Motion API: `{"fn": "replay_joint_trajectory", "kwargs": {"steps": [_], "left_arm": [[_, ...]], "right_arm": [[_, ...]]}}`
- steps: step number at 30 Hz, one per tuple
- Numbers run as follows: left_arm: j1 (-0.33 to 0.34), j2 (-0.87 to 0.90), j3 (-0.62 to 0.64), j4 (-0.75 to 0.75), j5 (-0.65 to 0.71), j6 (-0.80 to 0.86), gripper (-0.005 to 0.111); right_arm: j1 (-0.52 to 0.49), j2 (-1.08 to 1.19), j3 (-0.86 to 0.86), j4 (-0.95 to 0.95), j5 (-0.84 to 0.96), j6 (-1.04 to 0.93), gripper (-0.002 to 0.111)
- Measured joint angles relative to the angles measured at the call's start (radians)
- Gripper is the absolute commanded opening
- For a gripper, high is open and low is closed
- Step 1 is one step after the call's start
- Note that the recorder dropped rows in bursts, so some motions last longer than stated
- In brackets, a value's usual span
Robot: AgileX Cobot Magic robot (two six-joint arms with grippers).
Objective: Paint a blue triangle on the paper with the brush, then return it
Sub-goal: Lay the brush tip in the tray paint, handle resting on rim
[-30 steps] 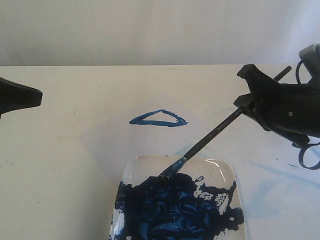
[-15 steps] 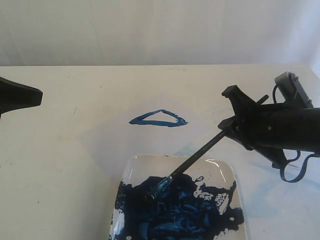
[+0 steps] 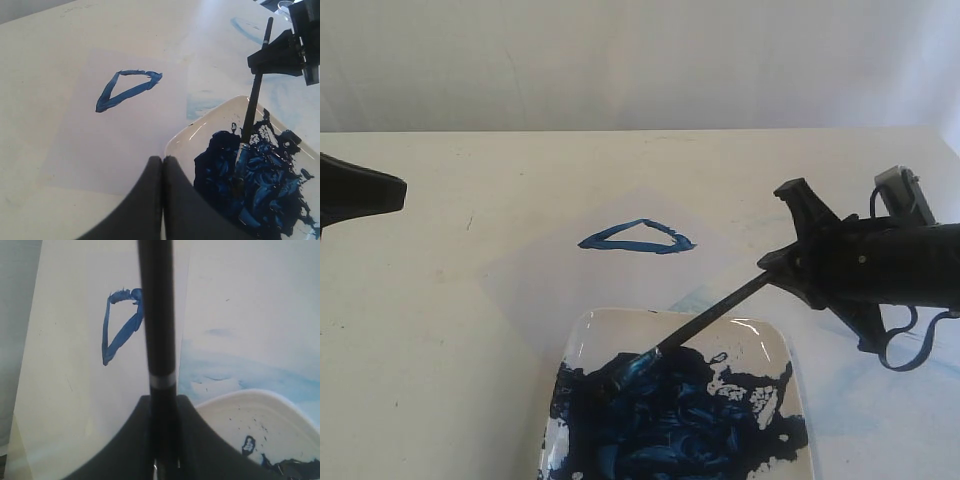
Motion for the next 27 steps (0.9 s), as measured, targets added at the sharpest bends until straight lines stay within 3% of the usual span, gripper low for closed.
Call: {"fn": "replay_joint_trajectory", "kwargs": {"steps": [12, 19, 27], "left_arm": [[0.000, 0.000, 0.000, 0.000, 0.000, 0.000, 0.000], [0.000, 0.000, 0.000, 0.000, 0.000, 0.000, 0.000], [0.000, 0.000, 0.000, 0.000, 0.000, 0.000, 0.000]], "right_arm": [[-0.004, 0.002, 0.000, -0.042, -0.019, 0.046, 0.000], [-0.096, 0.065, 0.000, -0.075, 0.131, 0.054, 0.000], [-0.108, 0.085, 0.000, -0.169, 0.099, 0.105, 0.000]]}}
